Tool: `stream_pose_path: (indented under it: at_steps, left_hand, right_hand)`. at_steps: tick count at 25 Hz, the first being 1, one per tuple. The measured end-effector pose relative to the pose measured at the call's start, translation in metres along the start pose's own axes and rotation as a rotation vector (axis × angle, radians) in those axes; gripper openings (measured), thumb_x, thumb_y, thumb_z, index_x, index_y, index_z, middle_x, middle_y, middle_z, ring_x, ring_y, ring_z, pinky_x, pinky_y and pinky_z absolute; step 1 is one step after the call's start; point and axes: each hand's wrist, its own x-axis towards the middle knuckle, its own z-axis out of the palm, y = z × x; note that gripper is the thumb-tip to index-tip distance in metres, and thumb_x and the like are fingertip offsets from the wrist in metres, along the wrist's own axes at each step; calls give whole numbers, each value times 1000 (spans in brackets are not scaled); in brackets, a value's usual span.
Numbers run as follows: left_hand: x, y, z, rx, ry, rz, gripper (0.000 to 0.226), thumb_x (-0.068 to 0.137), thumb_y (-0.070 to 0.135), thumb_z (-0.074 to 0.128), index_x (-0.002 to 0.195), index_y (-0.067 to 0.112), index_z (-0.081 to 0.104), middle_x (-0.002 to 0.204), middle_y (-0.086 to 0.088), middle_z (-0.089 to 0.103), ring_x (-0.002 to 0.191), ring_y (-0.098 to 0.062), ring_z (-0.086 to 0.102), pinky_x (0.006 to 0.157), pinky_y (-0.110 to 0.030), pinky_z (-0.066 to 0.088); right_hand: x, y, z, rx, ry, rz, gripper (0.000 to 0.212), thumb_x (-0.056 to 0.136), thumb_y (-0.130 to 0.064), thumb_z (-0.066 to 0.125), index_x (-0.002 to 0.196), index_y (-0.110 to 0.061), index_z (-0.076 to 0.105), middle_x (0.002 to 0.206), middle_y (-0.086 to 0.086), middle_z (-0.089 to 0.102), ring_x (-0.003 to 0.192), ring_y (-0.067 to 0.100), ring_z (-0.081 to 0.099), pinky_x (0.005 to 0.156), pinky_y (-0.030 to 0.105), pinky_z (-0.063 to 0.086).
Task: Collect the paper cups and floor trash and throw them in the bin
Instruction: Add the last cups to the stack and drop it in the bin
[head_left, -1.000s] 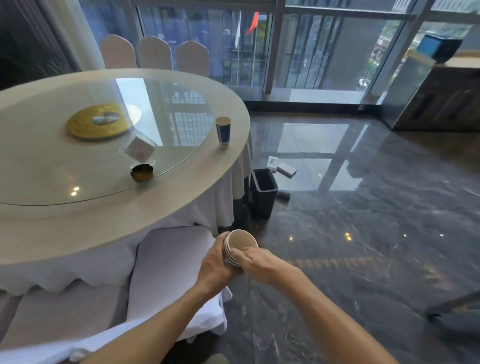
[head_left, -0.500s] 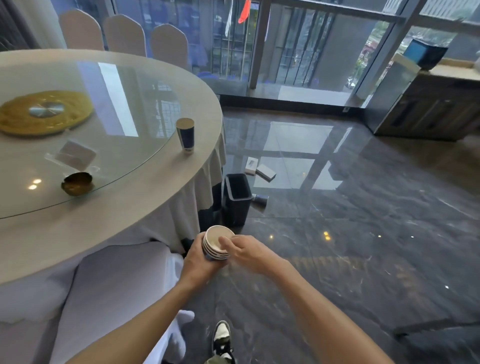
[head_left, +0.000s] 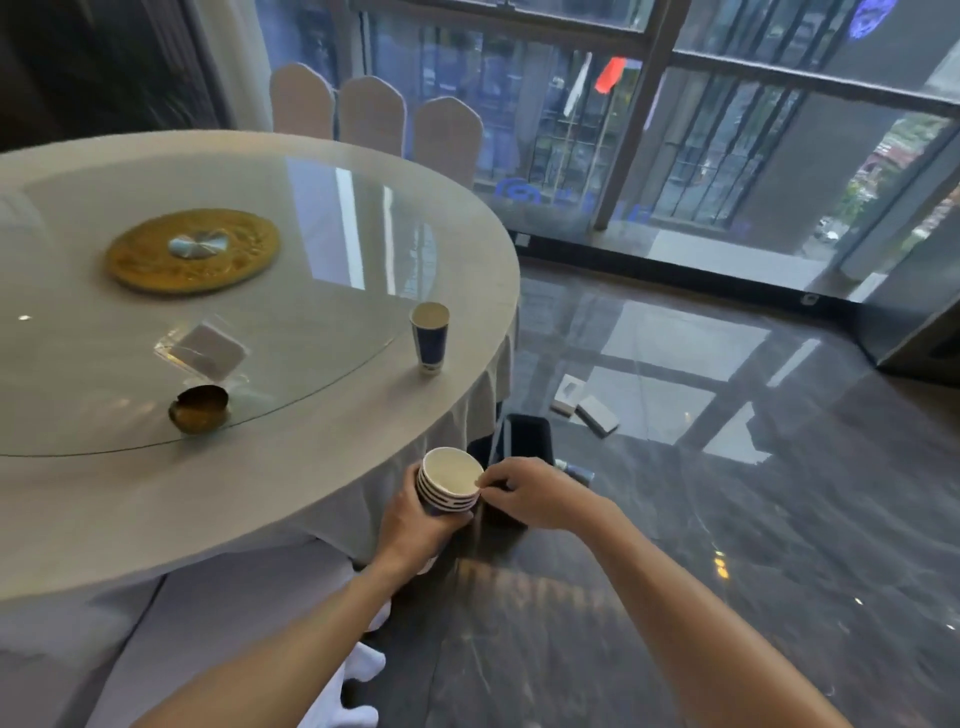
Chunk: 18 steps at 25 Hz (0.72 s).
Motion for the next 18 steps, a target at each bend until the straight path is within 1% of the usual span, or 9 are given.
stream_pose_path:
  at_steps: [1,4,7,9,11,13,15,16,18]
  left_hand:
    - [12,6,-1,3,19,4,98,56,43,98,139,29,49,127,5,67,118,-22,65,96,-41,56]
    - [50,27,-1,-5,110,-19,95,62,39,99,140,24,49,133,2,65,121,-22,63,89,-31,52]
    - [84,46,-2,-6,223,-51,95,64,41,97,142,21,48,135,0,64,124,-24,62,88,-31,50]
    - [103,56,-5,-50,303,-91,93,63,38,99,140,19,48,133,-1,66,123,-27,64,87,-33,50]
    - [118,68,-10,-100,382,-117,91,63,33,100,137,17,50,127,1,65,119,-26,64,87,-32,48]
    - [127,77,-14,-126,451,-129,89,64,29,100,138,16,51,122,4,64,116,-22,63,87,-31,47]
    - [133,79,-14,-166,523,-159,89,65,27,99,138,16,51,122,5,64,114,-20,62,89,-31,47]
    - [134,77,-14,-176,540,-181,89,65,28,99,138,17,51,123,4,64,115,-20,62,90,-32,48]
    - [133,72,-13,-176,556,-201,89,64,30,100,138,17,51,127,2,66,117,-22,64,94,-37,53]
  right_hand:
    - [14,4,-10,-12,-9,-21,33,102,-33,56,129,-21,70,129,-1,69,113,17,64,102,38,52]
    - [69,16,-42,-37,-50,-94,33,103,-31,55,134,-26,67,135,-1,66,117,17,63,102,33,51]
    - [120,20,-76,-72,-48,-178,34,103,-33,55,135,-25,65,138,2,61,124,22,59,106,37,48]
    - [154,26,-104,-159,-26,-209,41,101,-36,57,140,-23,60,139,5,56,126,25,56,107,39,46]
    - [185,29,-131,-193,15,-247,54,97,-40,63,147,-23,52,142,8,52,128,28,53,107,39,44]
    - [210,28,-149,-187,68,-289,71,90,-47,70,152,-25,42,150,12,45,135,33,46,109,44,42]
    - [237,25,-159,-194,111,-314,94,83,-52,76,159,-25,28,164,17,26,146,39,32,115,50,35]
    - [247,23,-160,-176,124,-309,103,81,-53,78,161,-25,20,167,19,17,151,40,24,118,53,31]
    - [264,20,-157,-117,144,-283,118,77,-54,81,164,-25,7,170,21,4,156,40,10,122,55,24]
